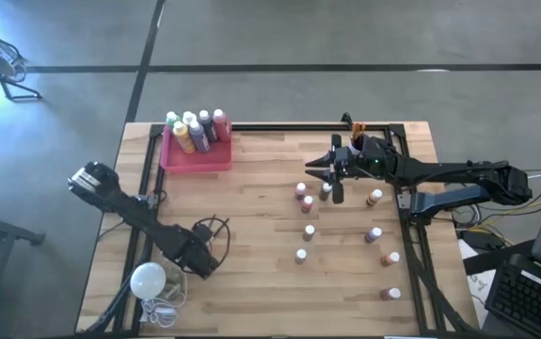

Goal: Pick & Place Paint Supplies
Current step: Put the silver paint brush into the purple cup

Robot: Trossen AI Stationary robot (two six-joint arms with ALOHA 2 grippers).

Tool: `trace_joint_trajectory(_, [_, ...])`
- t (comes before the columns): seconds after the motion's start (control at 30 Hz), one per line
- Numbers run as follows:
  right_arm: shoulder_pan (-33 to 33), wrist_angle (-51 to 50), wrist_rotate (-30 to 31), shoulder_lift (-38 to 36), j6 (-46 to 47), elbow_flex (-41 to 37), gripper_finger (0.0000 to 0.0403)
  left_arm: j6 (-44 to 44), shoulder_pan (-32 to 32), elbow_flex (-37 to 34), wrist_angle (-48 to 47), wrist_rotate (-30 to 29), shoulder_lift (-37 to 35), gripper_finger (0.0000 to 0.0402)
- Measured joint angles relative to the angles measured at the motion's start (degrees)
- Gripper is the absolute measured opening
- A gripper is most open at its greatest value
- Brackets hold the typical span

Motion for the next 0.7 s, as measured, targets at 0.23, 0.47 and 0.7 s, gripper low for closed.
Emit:
trace_joint_trajectory(0.23, [0.0, -0.3, 0.0, 0.0, 0.0, 0.0, 0.0105, 0.0, 0.2, -1.5, 0.2, -1.4, 0.0, 0.0059])
trace_joint_trajectory(0.47, [0.0, -0.3, 0.0, 0.0, 0.0, 0.0, 0.0099, -0.2, 0.3, -2.0, 0.4, -0.3, 0.0, 0.0035])
trace_joint_trajectory(0.7, [0.0, -0.3, 0.0, 0.0, 0.0, 0.0, 0.0073, 1.1, 0.3, -2.0, 0.5, 0.2, -0.1, 0.0027])
